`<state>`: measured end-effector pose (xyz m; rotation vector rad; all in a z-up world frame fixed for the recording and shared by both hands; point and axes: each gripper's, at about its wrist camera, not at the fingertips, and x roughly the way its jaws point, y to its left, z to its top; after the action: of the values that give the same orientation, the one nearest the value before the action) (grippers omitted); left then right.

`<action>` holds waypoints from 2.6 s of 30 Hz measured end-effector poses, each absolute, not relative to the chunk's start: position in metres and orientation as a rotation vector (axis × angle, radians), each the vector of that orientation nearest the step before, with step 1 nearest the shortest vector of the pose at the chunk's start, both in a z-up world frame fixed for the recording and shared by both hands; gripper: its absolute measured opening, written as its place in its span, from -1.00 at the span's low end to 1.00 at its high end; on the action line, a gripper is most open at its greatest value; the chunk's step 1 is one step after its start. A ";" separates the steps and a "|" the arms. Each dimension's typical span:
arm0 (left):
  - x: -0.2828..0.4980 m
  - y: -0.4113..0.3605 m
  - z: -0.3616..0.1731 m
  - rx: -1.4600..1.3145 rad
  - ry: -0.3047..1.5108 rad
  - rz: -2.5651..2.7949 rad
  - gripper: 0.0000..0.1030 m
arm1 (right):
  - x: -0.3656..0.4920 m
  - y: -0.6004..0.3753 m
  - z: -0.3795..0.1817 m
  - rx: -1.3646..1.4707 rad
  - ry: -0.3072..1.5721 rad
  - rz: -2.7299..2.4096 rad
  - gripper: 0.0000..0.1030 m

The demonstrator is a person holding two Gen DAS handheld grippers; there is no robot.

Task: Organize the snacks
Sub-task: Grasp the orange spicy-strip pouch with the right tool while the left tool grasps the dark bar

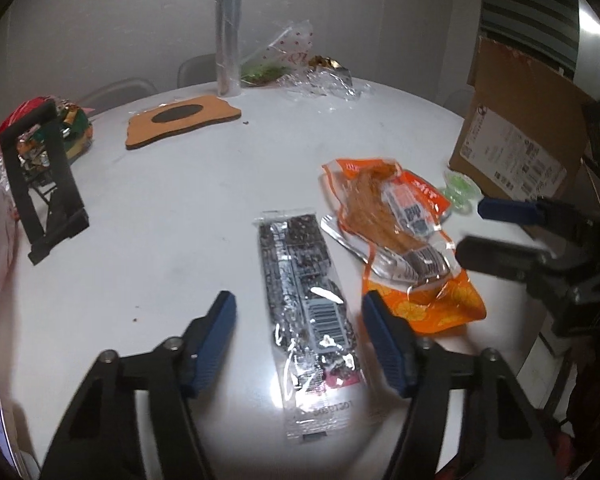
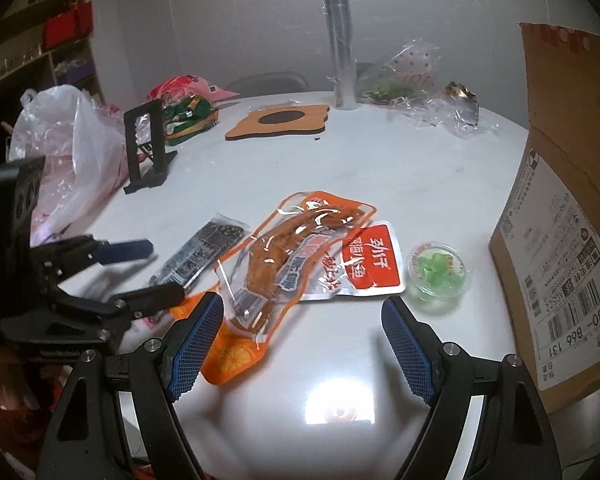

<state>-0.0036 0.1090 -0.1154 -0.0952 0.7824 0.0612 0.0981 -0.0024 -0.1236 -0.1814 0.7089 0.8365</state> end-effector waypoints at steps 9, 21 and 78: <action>-0.010 0.110 -0.116 -0.065 0.776 0.029 -0.22 | 0.096 0.031 -0.122 -0.183 0.713 0.762 0.60; -0.009 0.116 -0.117 -0.084 0.764 0.007 -0.25 | 0.101 0.063 -0.137 -0.274 0.715 0.658 0.28; 0.005 0.097 -0.087 -0.086 0.689 0.049 -0.26 | 0.081 -0.001 -0.102 -0.350 0.559 0.769 0.03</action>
<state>0.0052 0.0972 -0.0869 -0.0864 0.6885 0.0493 0.0808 -0.0013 -0.1017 -0.3497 0.5588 0.7689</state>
